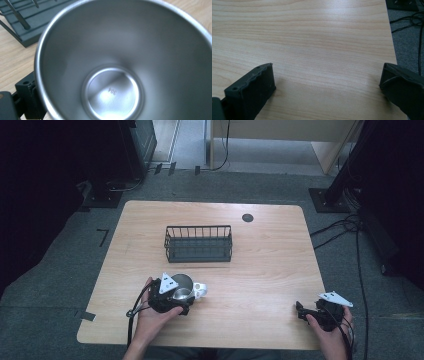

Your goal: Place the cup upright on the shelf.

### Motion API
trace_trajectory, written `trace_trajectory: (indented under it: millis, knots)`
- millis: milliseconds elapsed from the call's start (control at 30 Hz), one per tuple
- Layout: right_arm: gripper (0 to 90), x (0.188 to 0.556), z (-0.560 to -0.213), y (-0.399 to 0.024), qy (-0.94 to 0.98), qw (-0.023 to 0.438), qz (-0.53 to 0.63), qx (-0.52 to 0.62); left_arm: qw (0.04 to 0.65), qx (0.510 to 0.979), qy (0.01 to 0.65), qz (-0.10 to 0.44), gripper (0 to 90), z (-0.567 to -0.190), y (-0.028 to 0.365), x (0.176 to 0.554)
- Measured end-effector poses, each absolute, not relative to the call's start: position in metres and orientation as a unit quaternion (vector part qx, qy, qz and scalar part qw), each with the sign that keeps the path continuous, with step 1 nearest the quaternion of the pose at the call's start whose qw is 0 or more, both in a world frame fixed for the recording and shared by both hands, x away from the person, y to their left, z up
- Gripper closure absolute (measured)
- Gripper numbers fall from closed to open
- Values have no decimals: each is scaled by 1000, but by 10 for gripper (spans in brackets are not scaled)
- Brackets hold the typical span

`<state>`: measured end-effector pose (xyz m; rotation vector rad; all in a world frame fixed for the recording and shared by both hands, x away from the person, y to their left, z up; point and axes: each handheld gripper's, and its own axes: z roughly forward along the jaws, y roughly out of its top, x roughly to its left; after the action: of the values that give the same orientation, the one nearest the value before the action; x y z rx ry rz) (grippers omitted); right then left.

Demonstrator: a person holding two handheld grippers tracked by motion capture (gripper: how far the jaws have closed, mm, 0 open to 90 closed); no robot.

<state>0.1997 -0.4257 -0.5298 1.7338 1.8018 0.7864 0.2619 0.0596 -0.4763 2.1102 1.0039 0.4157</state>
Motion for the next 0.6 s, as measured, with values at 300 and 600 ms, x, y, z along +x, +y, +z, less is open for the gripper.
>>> trace_trajectory:
  millis: [300, 600]
  knots:
    - [0, 200, -530, -426, 664, 257, 290, 639, 350, 808, 437, 184, 0, -472, 49, 263]
    - [0, 200, -530, -426, 664, 257, 290, 639, 343, 816, 427, 185, 64, -468, 47, 263]
